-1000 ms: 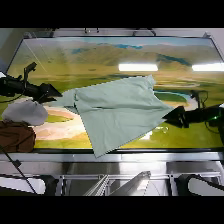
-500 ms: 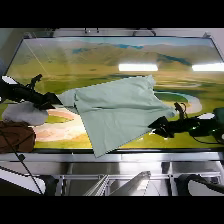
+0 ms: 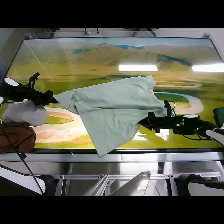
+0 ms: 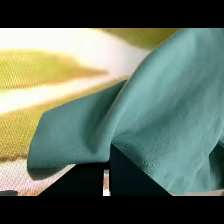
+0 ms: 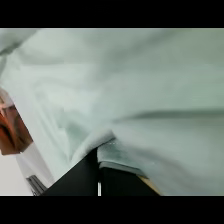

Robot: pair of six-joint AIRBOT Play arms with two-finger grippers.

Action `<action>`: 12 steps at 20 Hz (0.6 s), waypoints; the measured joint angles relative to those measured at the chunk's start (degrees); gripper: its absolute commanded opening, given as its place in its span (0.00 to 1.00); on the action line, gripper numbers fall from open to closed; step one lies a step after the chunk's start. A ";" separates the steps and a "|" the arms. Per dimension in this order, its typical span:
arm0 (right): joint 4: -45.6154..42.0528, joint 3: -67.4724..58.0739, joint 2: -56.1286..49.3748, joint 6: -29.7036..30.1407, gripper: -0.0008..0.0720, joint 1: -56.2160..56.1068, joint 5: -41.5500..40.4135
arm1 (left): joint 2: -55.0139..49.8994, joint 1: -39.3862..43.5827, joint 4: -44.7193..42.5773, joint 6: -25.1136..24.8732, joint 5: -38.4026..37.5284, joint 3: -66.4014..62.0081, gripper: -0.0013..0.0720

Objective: Fold the shirts.

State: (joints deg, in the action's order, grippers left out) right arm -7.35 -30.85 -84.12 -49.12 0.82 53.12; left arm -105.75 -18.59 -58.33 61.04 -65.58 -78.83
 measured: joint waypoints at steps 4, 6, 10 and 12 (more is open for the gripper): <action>2.43 -3.63 1.88 1.51 0.04 1.01 2.38 | 2.80 0.17 -1.84 -0.24 2.67 0.20 0.05; 3.04 -5.77 4.44 1.66 0.04 2.97 5.97 | 7.19 0.02 -0.55 -1.14 2.86 0.13 0.05; 7.10 -12.02 12.76 1.66 0.04 9.46 17.81 | 22.05 0.07 8.13 -4.39 2.69 0.04 0.05; 10.84 -16.13 18.14 1.66 0.04 13.33 23.47 | 32.83 0.15 12.24 -6.14 4.48 0.04 0.05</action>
State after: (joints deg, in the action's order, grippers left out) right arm 3.49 -46.98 -65.98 -47.46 14.15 76.60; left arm -72.93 -18.44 -46.09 54.89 -61.10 -78.78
